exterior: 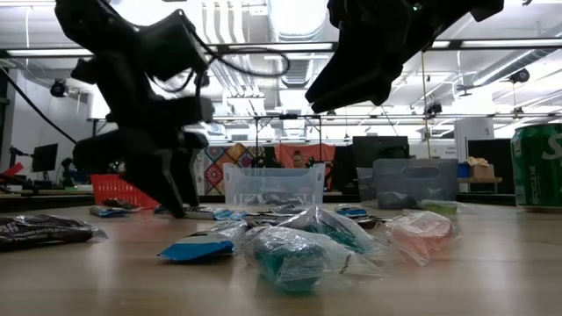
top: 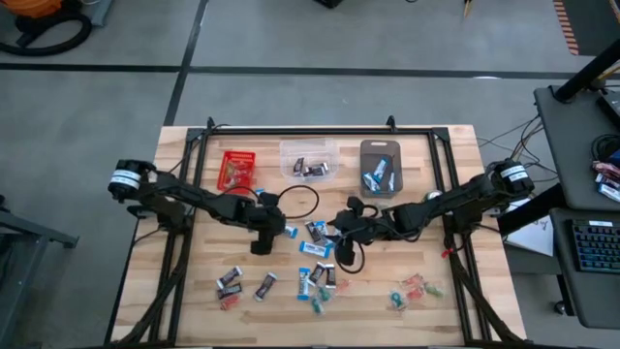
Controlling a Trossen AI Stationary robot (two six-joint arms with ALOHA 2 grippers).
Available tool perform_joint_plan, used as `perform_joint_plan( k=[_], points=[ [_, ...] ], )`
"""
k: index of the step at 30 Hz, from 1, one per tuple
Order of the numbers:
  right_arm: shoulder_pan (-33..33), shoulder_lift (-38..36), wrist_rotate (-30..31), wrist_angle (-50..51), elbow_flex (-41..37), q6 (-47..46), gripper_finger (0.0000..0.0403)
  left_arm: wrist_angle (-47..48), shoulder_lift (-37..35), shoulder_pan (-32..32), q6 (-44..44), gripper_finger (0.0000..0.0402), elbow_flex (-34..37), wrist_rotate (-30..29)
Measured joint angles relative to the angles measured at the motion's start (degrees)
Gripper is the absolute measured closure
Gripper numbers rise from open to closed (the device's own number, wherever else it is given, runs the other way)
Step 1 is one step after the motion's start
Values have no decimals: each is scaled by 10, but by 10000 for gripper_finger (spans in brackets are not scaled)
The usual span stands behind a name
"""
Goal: Sort candy
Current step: Put the white chocolate bar into the black bin
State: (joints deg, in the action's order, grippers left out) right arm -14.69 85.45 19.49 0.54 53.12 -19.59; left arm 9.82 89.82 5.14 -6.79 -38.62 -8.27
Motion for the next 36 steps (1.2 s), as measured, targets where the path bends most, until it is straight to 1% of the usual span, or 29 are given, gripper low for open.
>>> perform_joint_plan(
  k=[4,7,9,15,18,25,29,33,34,36],
  points=[
    [-3,0,0,0,0,1,225,-14,18,-4,0,234,8,3],
    [-3,0,0,0,0,1,225,-23,27,-4,0,251,14,5],
    [-3,0,0,-1,0,1,225,-27,28,-4,0,273,17,8],
    [-3,0,0,0,0,1,225,-29,17,-4,-2,364,21,1],
    [-3,0,0,0,-1,1,225,-25,7,-5,-2,392,21,-4],
    [-3,4,0,-14,-3,10,225,-11,-39,-3,4,397,22,3],
    [-4,36,0,-64,-3,74,225,-56,-79,-2,31,398,21,13],
    [-4,84,1,-141,-3,150,225,-117,-102,-2,69,398,20,60],
    [-4,95,9,-160,-3,165,225,-129,-104,-2,77,398,20,72],
    [-5,114,51,-197,-3,182,225,-142,-105,1,88,398,20,79]
  ],
)
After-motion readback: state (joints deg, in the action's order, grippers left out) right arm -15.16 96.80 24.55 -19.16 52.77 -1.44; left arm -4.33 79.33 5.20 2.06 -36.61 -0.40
